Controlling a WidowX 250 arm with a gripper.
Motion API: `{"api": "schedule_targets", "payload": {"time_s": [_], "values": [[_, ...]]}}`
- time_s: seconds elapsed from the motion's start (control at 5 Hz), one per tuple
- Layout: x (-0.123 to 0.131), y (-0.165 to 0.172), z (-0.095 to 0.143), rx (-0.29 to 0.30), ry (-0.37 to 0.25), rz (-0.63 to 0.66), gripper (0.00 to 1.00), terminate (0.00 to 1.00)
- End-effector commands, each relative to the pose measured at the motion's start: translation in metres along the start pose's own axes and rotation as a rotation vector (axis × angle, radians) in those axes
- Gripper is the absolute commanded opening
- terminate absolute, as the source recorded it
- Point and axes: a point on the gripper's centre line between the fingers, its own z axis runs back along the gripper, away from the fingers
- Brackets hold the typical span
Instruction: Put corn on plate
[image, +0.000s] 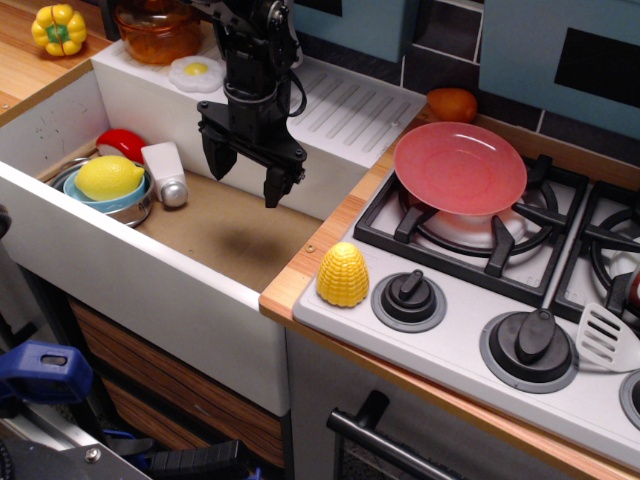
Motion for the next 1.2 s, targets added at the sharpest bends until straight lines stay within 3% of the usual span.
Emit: {"api": "schedule_targets", "payload": {"time_s": [0.0, 0.4, 0.6, 0.8, 1.0], "values": [[0.000, 0.000, 0.000, 0.000, 0.000, 0.000, 1.00, 0.00], [-0.006, -0.018, 0.092, 0.165, -0.006, 0.086, 1.00, 0.00], [-0.025, -0.039, 0.133, 0.172, 0.019, 0.087, 1.00, 0.00], [-0.063, -0.066, 0.149, 0.145, 0.000, 0.080, 1.00, 0.00], [-0.085, -0.085, 0.155, 0.117, -0.015, 0.054, 1.00, 0.00]]}}
